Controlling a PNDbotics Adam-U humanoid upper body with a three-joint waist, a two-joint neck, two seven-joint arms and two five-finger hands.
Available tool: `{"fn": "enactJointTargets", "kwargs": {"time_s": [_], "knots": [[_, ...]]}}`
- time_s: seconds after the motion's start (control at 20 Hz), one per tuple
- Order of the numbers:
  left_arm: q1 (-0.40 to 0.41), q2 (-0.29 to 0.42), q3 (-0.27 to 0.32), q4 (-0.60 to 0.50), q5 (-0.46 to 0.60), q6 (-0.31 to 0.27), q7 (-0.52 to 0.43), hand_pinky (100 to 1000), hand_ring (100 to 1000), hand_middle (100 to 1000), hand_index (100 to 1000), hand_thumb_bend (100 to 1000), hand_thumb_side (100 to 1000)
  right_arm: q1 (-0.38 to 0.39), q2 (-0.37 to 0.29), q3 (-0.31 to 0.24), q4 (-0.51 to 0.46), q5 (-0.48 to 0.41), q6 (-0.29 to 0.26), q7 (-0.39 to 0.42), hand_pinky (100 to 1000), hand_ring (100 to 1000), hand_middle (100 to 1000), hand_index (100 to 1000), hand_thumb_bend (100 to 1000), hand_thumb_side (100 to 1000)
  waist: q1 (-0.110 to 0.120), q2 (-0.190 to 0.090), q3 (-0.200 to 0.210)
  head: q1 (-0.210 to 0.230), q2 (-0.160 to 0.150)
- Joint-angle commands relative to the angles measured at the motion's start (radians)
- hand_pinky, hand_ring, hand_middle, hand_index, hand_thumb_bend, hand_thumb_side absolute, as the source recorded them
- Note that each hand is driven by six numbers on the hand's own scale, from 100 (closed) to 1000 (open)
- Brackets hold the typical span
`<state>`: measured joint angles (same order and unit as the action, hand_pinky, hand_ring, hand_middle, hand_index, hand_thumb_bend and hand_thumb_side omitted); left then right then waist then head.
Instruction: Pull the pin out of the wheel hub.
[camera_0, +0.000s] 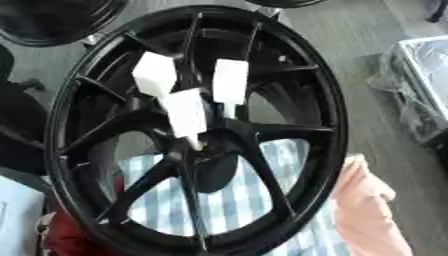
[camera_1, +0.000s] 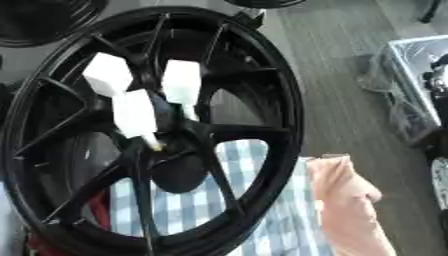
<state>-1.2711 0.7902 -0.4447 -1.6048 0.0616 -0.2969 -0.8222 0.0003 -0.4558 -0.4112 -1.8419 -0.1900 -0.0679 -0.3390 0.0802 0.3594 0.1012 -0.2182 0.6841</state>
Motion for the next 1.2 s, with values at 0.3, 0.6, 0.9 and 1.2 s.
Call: {"fn": "enactJointTargets", "kwargs": {"time_s": [0.3,0.6,0.9,1.2], "knots": [[-0.052,-0.036,-0.066,0.070,-0.154,-0.178,-0.085,871,862,814,873,100,907,0.004,-0.033,0.002,-0.017,0.004,0.002,0.008,706,656,616,847,100,528,-0.003,-0.032,0.007,0.009,-0.005],[-0.067,-0.076,-0.102,0.156,-0.274,-0.253,-0.085,887,873,815,862,212,907,0.004,-0.034,0.004,-0.014,0.004,0.001,0.013,706,657,616,847,100,528,-0.004,-0.034,0.005,0.014,-0.010],[-0.072,-0.113,-0.110,0.252,-0.376,-0.346,-0.085,897,879,815,857,331,852,0.002,-0.036,0.007,-0.012,0.001,0.000,0.017,707,657,616,848,100,528,-0.004,-0.034,-0.001,0.016,-0.010],[-0.088,-0.156,-0.134,0.330,-0.435,-0.446,-0.085,925,889,804,852,442,1000,0.002,-0.035,0.011,-0.008,0.001,0.000,0.023,707,657,616,847,100,528,-0.006,-0.033,-0.004,0.019,-0.005]]}}
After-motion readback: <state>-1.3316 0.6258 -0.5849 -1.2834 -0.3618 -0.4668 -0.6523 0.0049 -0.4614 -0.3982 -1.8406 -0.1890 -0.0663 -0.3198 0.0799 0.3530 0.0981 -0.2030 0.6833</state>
